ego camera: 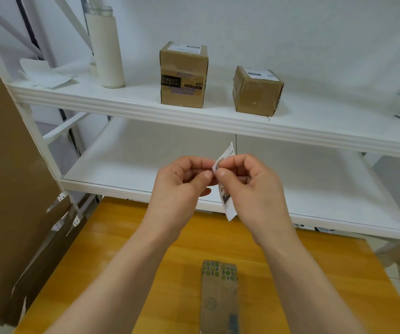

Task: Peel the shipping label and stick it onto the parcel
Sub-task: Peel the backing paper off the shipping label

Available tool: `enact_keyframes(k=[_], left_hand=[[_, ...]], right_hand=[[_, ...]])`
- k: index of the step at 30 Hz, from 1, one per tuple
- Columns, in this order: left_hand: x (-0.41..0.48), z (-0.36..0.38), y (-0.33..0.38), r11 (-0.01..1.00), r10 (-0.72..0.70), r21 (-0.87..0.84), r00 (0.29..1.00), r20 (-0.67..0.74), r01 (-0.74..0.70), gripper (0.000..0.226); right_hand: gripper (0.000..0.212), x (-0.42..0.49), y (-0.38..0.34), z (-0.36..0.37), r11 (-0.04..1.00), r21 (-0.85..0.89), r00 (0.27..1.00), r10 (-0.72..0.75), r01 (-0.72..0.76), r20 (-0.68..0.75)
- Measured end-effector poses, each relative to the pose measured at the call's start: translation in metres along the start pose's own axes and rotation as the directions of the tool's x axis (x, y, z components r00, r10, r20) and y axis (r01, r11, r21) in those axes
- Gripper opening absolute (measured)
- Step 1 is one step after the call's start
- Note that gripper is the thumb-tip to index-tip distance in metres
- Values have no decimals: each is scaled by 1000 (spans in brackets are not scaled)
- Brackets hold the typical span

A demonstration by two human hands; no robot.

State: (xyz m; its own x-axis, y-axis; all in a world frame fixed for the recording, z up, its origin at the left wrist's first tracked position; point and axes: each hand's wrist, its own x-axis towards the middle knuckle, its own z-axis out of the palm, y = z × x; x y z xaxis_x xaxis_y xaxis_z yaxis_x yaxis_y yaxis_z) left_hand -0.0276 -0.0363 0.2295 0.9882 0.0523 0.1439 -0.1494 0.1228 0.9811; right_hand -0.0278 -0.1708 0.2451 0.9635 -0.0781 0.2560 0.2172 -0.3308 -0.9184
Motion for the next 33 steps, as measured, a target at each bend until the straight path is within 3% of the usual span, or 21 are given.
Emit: enact_keyframes(k=[21,33], left_hand=[[-15,-3,5,999,32,-17,999,-12,-32,12],[-19,0,4,980,121,165,992,-29,-115,11]], right_hand=[[5,-18,-11,-5,998,-38,998,-39,41,54],[9,-22,-14,-4,999,-39,998,-25,27,53]])
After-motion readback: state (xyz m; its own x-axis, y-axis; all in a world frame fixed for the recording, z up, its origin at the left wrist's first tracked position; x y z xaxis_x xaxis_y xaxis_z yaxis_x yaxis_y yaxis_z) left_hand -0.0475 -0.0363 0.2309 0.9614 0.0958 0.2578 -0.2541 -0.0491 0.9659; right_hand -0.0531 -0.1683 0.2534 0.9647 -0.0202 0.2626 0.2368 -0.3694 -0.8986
